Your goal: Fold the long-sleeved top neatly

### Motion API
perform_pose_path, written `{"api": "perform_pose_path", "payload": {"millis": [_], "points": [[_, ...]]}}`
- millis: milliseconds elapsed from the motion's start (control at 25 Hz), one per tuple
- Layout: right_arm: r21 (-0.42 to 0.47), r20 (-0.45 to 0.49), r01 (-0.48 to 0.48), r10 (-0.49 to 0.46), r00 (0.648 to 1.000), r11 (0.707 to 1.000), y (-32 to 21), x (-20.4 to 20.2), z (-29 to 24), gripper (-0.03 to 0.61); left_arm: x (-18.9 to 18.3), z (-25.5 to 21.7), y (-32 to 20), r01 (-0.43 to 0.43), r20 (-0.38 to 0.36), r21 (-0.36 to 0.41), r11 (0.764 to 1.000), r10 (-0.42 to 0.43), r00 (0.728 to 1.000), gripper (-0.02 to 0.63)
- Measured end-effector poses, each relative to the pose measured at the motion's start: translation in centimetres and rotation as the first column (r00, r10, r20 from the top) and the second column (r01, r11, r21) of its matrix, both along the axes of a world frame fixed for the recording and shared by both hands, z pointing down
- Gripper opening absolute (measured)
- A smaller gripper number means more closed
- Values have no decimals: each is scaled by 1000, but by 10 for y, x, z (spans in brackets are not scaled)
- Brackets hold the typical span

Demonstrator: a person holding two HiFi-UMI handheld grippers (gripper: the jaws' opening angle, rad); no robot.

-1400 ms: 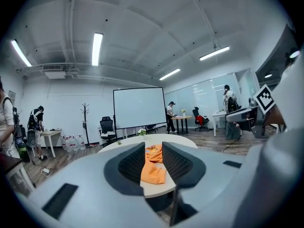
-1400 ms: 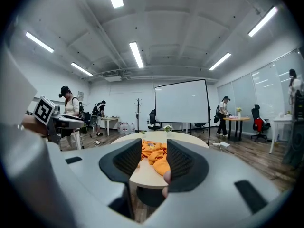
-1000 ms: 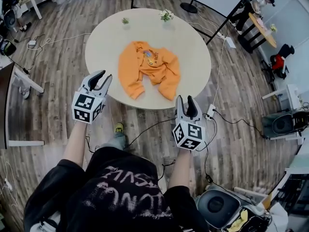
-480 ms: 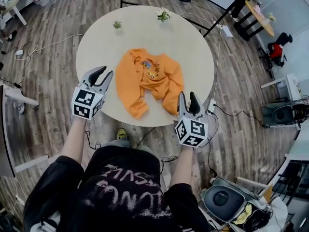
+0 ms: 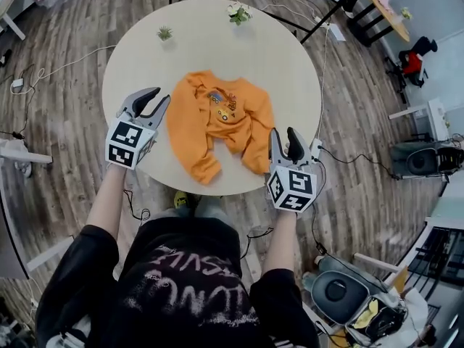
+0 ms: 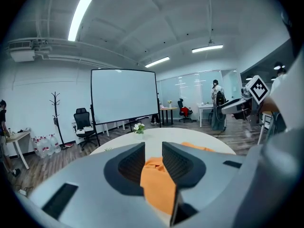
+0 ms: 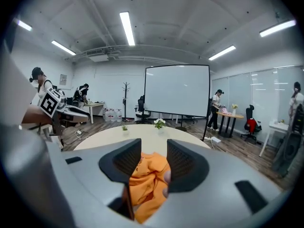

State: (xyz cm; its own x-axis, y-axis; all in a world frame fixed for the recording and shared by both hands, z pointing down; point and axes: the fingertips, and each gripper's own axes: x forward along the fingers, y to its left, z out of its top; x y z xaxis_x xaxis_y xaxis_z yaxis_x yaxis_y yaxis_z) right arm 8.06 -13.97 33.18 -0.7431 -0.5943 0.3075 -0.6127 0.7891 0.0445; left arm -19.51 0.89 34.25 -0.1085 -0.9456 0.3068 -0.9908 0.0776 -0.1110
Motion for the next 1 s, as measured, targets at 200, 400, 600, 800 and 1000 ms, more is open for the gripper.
{"api": "perform_pose_path", "payload": {"millis": [200, 400, 600, 800, 1000], "points": [[-6, -33, 33, -33, 999, 999, -26, -18, 9, 175, -7, 10, -30, -28, 12, -33, 999, 29, 1000, 123], [-36, -89, 104, -106, 990, 994, -56, -42, 29, 176, -14, 29, -65, -64, 22, -103, 993, 66, 998, 123], [-68, -152, 177, -185, 971, 982, -89, -70, 56, 176, -25, 52, -101, -92, 27, -174, 980, 98, 995, 123], [-106, -200, 237, -254, 946, 966, -121, -101, 87, 179, -39, 82, -137, -119, 31, -245, 962, 130, 991, 123], [-169, -249, 289, -324, 913, 942, -138, -126, 125, 181, -44, 118, -162, -168, 39, -338, 926, 192, 981, 124]]}}
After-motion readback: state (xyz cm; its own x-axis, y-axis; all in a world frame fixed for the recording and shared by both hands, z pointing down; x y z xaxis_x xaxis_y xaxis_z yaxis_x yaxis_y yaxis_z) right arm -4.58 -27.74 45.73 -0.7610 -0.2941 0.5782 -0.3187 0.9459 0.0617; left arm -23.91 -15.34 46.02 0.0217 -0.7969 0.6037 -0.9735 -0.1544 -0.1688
